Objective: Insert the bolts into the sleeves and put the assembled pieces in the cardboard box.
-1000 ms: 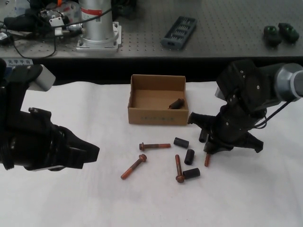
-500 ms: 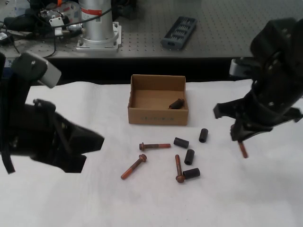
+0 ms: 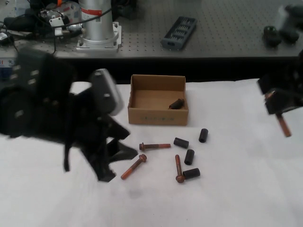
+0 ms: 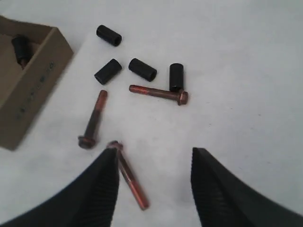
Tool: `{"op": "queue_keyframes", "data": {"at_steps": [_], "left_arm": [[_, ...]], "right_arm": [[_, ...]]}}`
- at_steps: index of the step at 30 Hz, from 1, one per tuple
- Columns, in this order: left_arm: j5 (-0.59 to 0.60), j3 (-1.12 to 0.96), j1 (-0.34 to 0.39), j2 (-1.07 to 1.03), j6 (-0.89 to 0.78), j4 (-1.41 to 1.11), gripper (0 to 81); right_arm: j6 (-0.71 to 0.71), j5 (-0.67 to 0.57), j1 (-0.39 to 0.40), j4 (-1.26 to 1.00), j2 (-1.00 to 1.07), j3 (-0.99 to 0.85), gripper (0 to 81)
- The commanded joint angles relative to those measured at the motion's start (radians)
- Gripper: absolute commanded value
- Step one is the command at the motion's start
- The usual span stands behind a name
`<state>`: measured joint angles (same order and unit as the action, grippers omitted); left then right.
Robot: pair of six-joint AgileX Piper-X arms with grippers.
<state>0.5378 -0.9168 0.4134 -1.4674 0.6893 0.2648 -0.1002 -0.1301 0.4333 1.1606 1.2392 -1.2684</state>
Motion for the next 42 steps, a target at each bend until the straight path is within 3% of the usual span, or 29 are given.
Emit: {"op": "queue_keyframes", "data": {"at_steps": [1,14,25,42], "left_arm": [[-0.018,-0.131,0.029,-0.126,0.174,-0.014,35.6],[-0.018,-0.5,0.052,-0.504,0.444,-0.011,35.6],[0.002,-0.515,0.078,-0.59,0.59,-0.074,35.6],[-0.011,-0.518,0.11,-0.655,0.649,-0.16,35.6]], "right_arm": [[0.012,-0.014,-0.004,0.003,-0.006,-0.002,2.8],[0.012,-0.014,0.0,0.015,-0.07,0.068,2.8],[0.012,-0.022,0.0,-0.005,-0.07,0.24,2.8],[0.012,-0.022,0.0,-0.005,-0.072,0.254,2.8]]}}
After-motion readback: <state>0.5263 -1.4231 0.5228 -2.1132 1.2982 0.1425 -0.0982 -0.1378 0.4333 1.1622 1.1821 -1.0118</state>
